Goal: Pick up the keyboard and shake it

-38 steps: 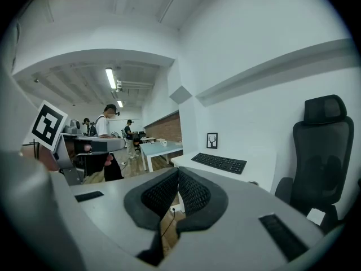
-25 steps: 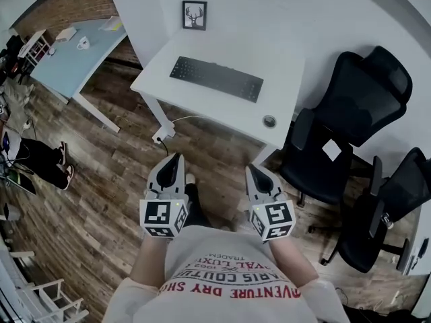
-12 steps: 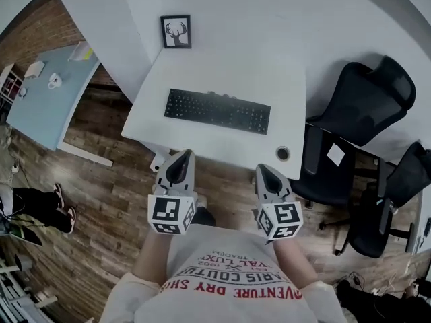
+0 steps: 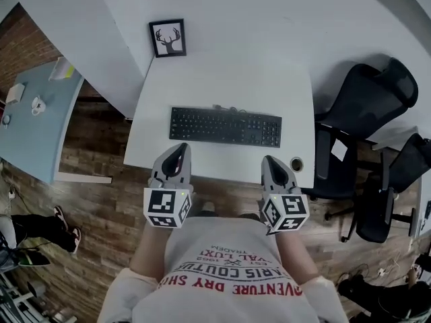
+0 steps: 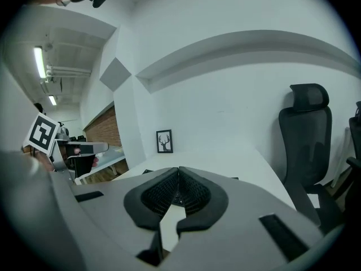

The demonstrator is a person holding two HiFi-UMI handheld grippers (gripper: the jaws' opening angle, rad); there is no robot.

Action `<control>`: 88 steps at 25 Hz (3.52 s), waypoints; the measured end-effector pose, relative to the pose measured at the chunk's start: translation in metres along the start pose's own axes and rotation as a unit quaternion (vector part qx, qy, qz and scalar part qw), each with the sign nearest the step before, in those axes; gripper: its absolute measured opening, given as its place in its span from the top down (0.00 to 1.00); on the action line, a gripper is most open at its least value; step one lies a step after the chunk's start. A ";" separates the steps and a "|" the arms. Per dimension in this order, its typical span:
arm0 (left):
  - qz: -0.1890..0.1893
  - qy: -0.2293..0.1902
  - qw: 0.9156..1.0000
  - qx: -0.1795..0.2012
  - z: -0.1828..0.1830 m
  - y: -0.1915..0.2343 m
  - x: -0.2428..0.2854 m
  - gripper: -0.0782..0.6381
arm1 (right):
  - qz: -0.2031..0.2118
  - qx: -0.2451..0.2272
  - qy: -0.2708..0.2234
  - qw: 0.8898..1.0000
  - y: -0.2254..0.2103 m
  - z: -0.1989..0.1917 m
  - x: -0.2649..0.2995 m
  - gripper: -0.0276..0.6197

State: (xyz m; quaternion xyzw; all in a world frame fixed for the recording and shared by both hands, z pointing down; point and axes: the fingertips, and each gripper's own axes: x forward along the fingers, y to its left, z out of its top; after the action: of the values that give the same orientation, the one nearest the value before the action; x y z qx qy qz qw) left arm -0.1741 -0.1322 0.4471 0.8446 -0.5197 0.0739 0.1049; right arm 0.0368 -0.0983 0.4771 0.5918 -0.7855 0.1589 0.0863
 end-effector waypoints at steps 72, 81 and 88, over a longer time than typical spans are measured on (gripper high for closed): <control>-0.114 0.266 0.930 -0.226 -0.185 0.131 0.175 0.54 | 0.162 0.122 0.285 0.937 -0.171 -0.137 0.167 0.55; -0.119 0.194 0.958 -0.177 -0.120 0.113 0.168 0.54 | 0.161 0.113 0.187 0.962 -0.180 -0.074 0.147 0.59; -0.133 0.098 0.979 -0.118 -0.026 0.103 0.168 0.54 | 0.166 0.039 0.091 0.981 -0.182 0.019 0.137 0.60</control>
State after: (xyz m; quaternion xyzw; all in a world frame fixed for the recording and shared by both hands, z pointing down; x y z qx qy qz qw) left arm -0.1912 -0.3158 0.5223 0.8766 -0.3946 0.0797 0.2635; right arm 0.1733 -0.2742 0.5309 0.4394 -0.8549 0.2543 0.1066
